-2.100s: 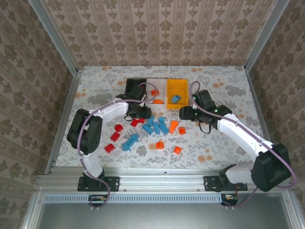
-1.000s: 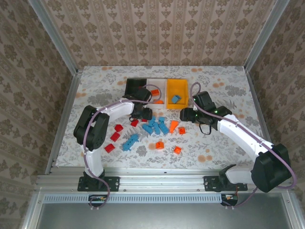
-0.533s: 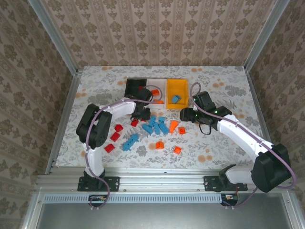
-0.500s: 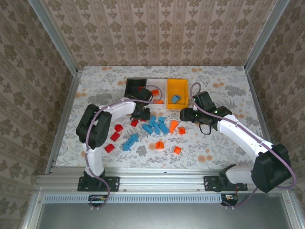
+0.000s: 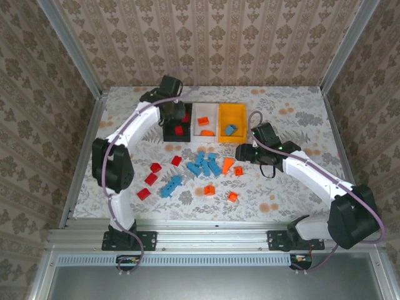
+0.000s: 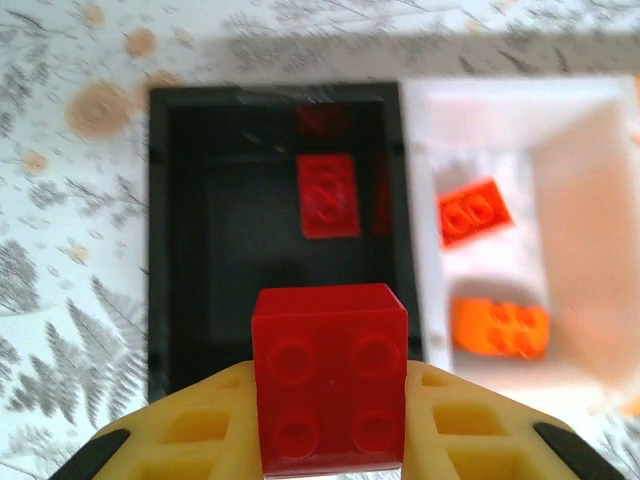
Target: Sort the legos into containers by color
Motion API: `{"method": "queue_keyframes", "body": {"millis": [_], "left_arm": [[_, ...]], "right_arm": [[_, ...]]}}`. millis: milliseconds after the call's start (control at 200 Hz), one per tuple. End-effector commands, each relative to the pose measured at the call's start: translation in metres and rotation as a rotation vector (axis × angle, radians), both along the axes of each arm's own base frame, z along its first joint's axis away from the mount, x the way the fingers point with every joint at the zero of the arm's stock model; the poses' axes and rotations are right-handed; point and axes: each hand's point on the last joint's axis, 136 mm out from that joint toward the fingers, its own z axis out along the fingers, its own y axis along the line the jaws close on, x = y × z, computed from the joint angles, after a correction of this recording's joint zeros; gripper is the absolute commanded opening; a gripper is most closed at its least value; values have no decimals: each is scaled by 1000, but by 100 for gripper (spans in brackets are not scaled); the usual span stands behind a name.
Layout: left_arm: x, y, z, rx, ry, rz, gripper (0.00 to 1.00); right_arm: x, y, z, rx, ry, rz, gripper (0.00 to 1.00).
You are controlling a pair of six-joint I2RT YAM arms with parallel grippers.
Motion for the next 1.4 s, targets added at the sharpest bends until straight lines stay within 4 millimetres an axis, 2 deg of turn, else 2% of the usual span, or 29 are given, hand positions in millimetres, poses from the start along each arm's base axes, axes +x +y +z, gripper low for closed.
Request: {"method": "queue_keyframes", "body": {"millis": [0, 140, 320, 415, 510, 610, 750, 770, 805, 865, 910, 975, 1145, 1240, 1330, 1395], "left_arm": [[5, 19, -44, 99, 137, 16, 27], [23, 11, -59, 73, 163, 7, 30], [32, 3, -71, 66, 182, -4, 36], [32, 2, -72, 62, 187, -7, 50], [30, 2, -62, 50, 175, -4, 64], [23, -2, -36, 16, 138, -15, 68], [-4, -6, 18, -116, 69, -27, 70], [-9, -7, 27, -145, 45, -34, 71], [-20, -7, 40, -186, 16, -40, 74], [-40, -2, 52, -237, -25, -40, 79], [-56, 6, 53, -267, -44, -24, 83], [-77, 17, 49, -317, -65, 0, 86], [-134, 50, 2, -362, 10, 87, 90], [-160, 58, -25, -391, 69, 116, 90], [-179, 64, -42, -420, 107, 163, 90], [-190, 68, -46, -455, 117, 185, 90]], "right_arm": [[-3, 7, -1, 37, 10, 13, 67], [-5, 8, -2, 13, 7, 32, 68], [-7, 10, -6, 10, 24, 43, 69], [-9, 13, -7, 9, 31, 54, 70], [-12, 14, -12, -7, 45, 72, 71], [-18, 13, -22, -41, 74, 85, 72], [-23, 13, -34, -73, 105, 97, 72], [-24, 13, -43, -89, 137, 101, 71], [-25, 14, -48, -103, 153, 105, 72], [-27, 15, -56, -122, 176, 115, 72], [-27, 16, -63, -129, 189, 119, 72], [-27, 17, -71, -136, 207, 120, 71], [-27, 19, -88, -160, 245, 125, 67], [-26, 18, -95, -177, 254, 121, 65], [-24, 17, -101, -194, 266, 118, 62], [-21, 19, -104, -193, 259, 112, 58]]}}
